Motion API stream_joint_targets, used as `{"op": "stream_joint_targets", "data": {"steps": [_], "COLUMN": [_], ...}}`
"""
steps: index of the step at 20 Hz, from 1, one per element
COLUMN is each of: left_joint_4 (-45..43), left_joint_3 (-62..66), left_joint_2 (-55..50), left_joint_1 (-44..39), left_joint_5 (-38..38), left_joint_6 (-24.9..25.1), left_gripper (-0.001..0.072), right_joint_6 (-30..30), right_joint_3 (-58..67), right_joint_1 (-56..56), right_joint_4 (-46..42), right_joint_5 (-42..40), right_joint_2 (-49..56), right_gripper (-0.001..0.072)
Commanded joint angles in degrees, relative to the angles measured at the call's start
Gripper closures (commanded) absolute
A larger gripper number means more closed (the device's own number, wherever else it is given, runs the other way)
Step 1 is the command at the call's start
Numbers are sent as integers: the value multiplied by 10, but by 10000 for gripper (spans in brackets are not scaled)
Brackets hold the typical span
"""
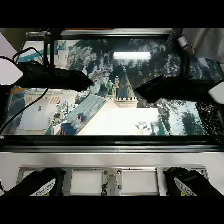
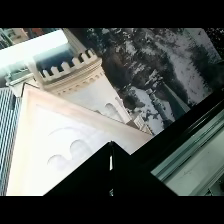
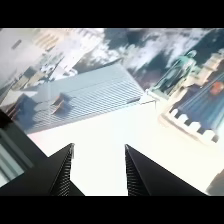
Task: Fold the clothes and pants, and hang the long-sleeved shirts on hangers.
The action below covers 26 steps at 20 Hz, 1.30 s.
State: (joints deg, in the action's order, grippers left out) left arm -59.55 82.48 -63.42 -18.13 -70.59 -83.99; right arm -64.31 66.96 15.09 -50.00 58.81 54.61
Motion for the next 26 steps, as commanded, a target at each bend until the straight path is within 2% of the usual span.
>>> {"op": "stream_joint_targets", "data": {"steps": [1,9,10,11,12,26], "left_joint_4": [-22,-19,-19,-18,-18,-19], "left_joint_3": [-48,-181,-188,-197,-207,-222], "left_joint_2": [17,73,77,83,88,95], "left_joint_1": [-11,-11,-11,-11,-11,-11], "left_joint_5": [23,72,73,76,81,78], "left_joint_6": [-20,-20,-20,-20,-20,-20], "left_gripper": [697,697,697,698,697,697], "right_joint_6": [-7,-6,-6,-6,-6,-6], "right_joint_3": [-56,-57,-57,-57,-57,-57], "right_joint_1": [65,65,65,65,65,65], "right_joint_4": [-14,-12,-12,-12,-12,-12], "right_joint_5": [-39,-39,-39,-39,-39,-39], "right_joint_2": [7,10,10,10,10,12], "right_gripper": [365,367,420,601,697,698]}}
